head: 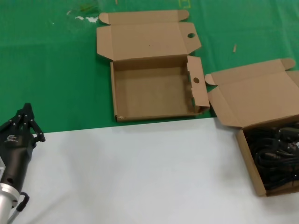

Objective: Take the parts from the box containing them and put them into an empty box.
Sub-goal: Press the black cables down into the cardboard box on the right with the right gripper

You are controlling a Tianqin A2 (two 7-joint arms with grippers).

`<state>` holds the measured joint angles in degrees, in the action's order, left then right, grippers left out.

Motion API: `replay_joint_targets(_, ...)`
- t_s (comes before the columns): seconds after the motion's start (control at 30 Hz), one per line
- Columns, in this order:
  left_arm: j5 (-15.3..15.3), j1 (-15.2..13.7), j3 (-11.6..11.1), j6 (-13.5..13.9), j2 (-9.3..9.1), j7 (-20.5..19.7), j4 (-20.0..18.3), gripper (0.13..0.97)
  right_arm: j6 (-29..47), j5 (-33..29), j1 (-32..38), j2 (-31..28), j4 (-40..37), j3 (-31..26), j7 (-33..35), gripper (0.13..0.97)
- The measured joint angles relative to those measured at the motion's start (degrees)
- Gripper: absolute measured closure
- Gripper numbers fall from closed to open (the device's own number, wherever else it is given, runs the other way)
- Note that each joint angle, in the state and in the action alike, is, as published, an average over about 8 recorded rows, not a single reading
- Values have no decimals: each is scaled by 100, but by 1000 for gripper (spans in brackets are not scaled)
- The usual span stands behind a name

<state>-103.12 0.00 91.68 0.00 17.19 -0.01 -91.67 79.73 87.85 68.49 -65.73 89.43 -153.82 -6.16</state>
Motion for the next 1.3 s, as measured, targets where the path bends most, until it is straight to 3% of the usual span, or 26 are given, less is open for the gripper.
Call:
replay_joint_targets(0.2, 0, 0, 0, 0, 0, 0, 0, 957, 484, -666, -261, 271, -333, 572, 81, 135)
replay_joint_targets(0.5, 0, 0, 0, 0, 0, 0, 0, 957, 438, -1271, -829, 573, -821, 1322, -193, 199)
replay_joint_targets(0.8, 0, 0, 0, 0, 0, 0, 0, 957, 275, -1589, -1220, 853, -1259, 1898, -226, 328)
replay_joint_targets(1.07, 0, 0, 0, 0, 0, 0, 0, 957, 47, -1817, -1409, 1083, -1669, 2272, 85, 523)
replay_joint_targets(1.2, 0, 0, 0, 0, 0, 0, 0, 957, -43, -1902, -1475, 1184, -1844, 2421, 246, 523)
replay_joint_targets(1.3, 0, 0, 0, 0, 0, 0, 0, 957, -70, -1936, -1535, 1235, -1914, 2528, 312, 600)
